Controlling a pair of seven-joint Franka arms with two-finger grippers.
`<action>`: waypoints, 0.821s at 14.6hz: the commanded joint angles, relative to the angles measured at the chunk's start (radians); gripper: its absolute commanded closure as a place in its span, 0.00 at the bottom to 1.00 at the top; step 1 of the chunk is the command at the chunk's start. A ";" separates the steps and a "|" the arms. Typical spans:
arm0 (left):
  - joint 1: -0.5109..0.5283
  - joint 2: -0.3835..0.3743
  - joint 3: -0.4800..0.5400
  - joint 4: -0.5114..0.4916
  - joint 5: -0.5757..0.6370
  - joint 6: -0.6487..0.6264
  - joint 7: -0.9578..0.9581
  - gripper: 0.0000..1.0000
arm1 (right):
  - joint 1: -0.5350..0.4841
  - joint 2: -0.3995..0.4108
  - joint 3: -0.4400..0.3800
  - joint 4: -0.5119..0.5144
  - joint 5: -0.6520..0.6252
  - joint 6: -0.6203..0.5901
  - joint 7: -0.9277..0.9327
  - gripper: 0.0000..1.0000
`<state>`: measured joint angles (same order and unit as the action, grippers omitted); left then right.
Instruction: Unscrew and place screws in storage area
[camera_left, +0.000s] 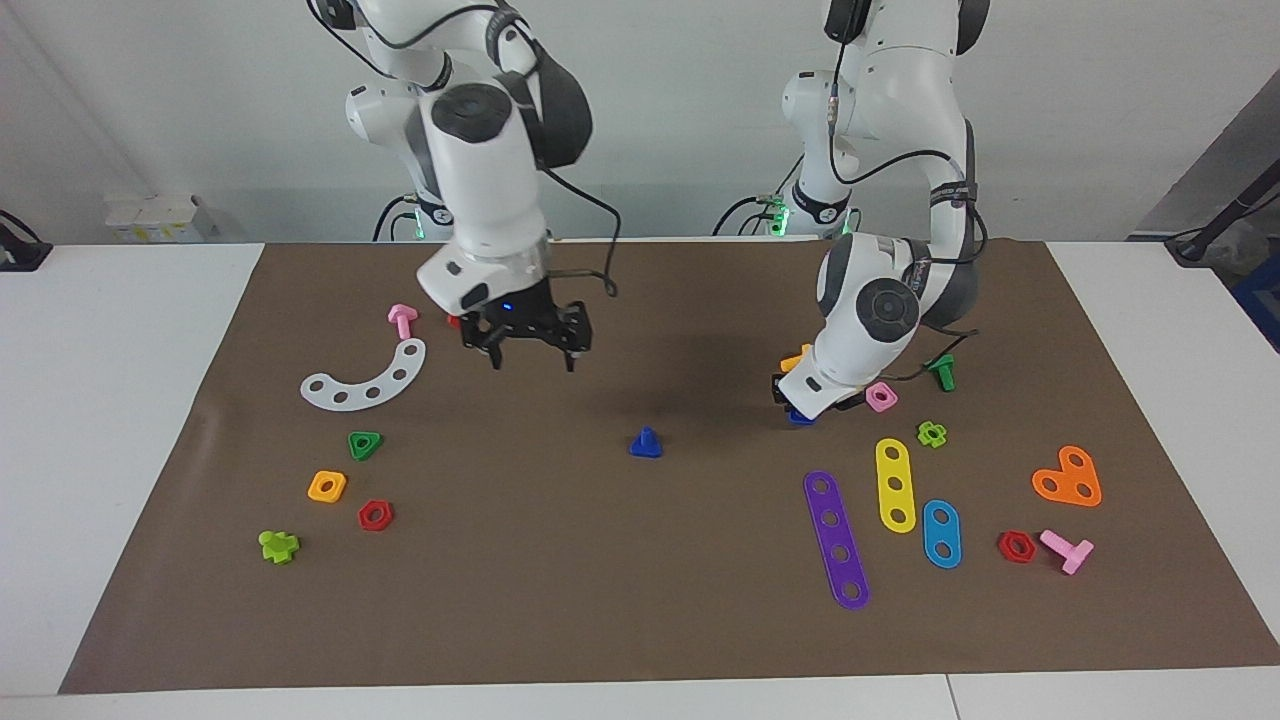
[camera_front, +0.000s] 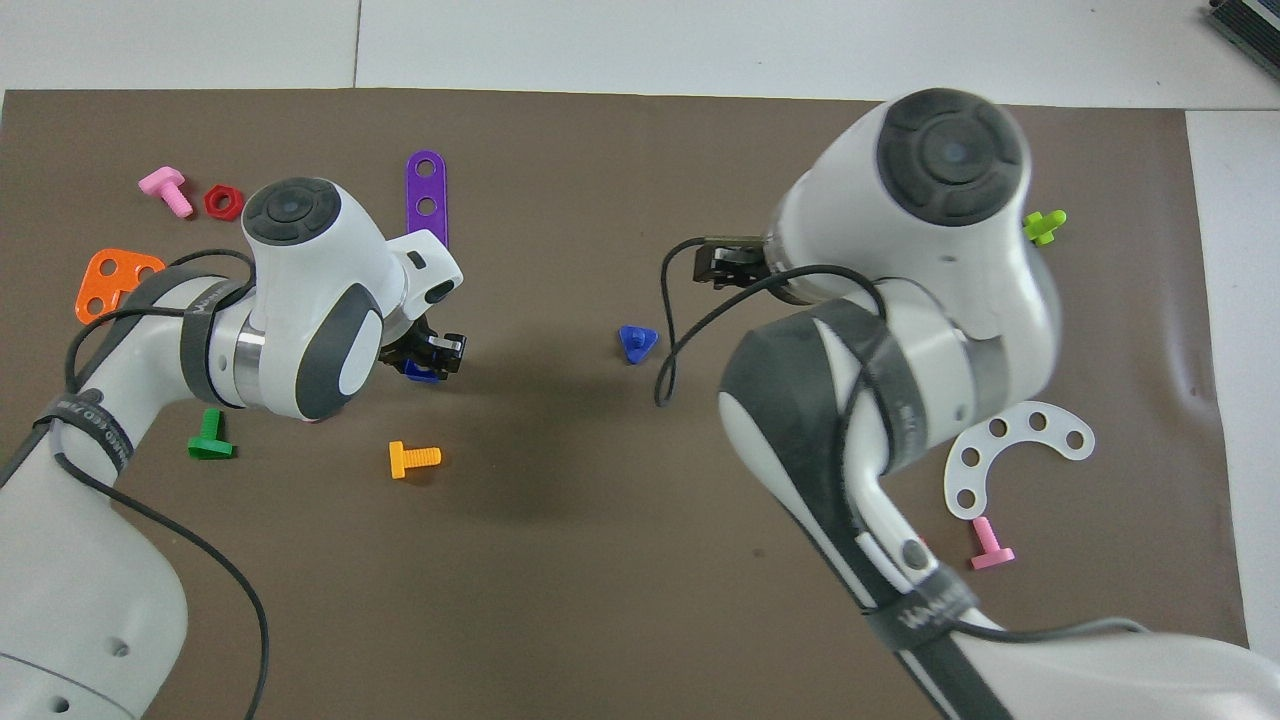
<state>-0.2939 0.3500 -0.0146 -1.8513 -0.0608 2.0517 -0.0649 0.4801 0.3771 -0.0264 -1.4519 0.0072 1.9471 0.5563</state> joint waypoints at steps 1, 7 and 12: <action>0.021 -0.039 -0.005 -0.088 -0.014 0.125 0.028 0.76 | 0.040 0.120 -0.003 0.082 -0.010 0.080 0.031 0.00; 0.045 -0.039 -0.005 -0.079 -0.014 0.134 0.077 0.00 | 0.123 0.247 -0.003 0.047 -0.070 0.242 0.034 0.00; 0.126 -0.114 -0.005 -0.006 -0.014 -0.011 0.111 0.00 | 0.126 0.260 -0.003 -0.034 -0.079 0.306 0.025 0.24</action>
<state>-0.2146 0.3005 -0.0134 -1.8727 -0.0608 2.1256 0.0107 0.6087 0.6499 -0.0302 -1.4463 -0.0534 2.2276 0.5807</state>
